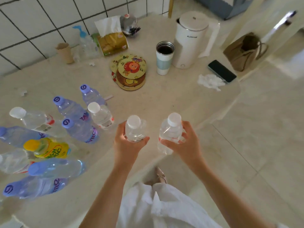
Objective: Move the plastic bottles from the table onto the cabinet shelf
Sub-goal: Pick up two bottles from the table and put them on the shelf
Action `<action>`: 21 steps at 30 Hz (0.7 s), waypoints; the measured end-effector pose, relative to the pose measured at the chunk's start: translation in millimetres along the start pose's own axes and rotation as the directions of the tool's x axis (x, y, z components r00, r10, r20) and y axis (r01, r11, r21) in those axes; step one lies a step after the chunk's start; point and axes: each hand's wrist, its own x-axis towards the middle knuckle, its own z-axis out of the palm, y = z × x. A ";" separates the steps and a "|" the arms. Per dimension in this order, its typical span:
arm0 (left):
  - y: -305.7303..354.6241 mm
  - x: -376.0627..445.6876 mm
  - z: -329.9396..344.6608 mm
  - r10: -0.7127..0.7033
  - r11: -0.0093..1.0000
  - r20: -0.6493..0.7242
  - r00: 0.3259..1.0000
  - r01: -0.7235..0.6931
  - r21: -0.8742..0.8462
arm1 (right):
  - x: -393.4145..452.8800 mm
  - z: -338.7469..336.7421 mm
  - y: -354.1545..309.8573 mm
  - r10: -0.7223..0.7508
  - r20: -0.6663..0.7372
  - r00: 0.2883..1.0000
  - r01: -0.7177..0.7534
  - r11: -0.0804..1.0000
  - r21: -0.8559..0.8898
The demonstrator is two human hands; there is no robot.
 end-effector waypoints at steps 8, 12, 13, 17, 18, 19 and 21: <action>14.0 -10.4 26.4 0.193 0.980 0.353 0.916 -0.200 -0.017 | -62.6 -28.7 10.1 0.101 -0.311 0.945 -0.061 0.989 0.136; 22.8 -24.0 39.1 0.313 0.940 0.515 0.798 -0.338 -0.047 | -102.8 -35.4 13.5 0.148 -0.490 0.859 -0.048 0.977 0.210; 25.9 -29.0 42.1 0.324 0.933 0.547 0.772 -0.355 -0.052 | -112.0 -36.4 14.3 0.157 -0.529 0.834 -0.045 0.975 0.218; 35.2 -62.5 60.4 0.346 0.915 0.691 0.634 -0.390 -0.101 | -160.7 -46.8 22.6 0.196 -0.671 0.715 -0.044 0.971 0.237; 36.9 -75.0 67.7 0.345 0.912 0.733 0.586 -0.393 -0.115 | -176.3 -50.8 26.5 0.205 -0.708 0.675 -0.045 0.970 0.238; 37.4 -84.0 72.7 0.340 0.912 0.760 0.553 -0.391 -0.124 | -187.7 -53.5 29.5 0.211 -0.729 0.652 -0.048 0.970 0.237; 37.8 -109.9 85.8 0.336 0.905 0.817 0.469 -0.401 -0.142 | -217.4 -60.6 36.7 0.233 -0.781 0.580 -0.057 0.968 0.246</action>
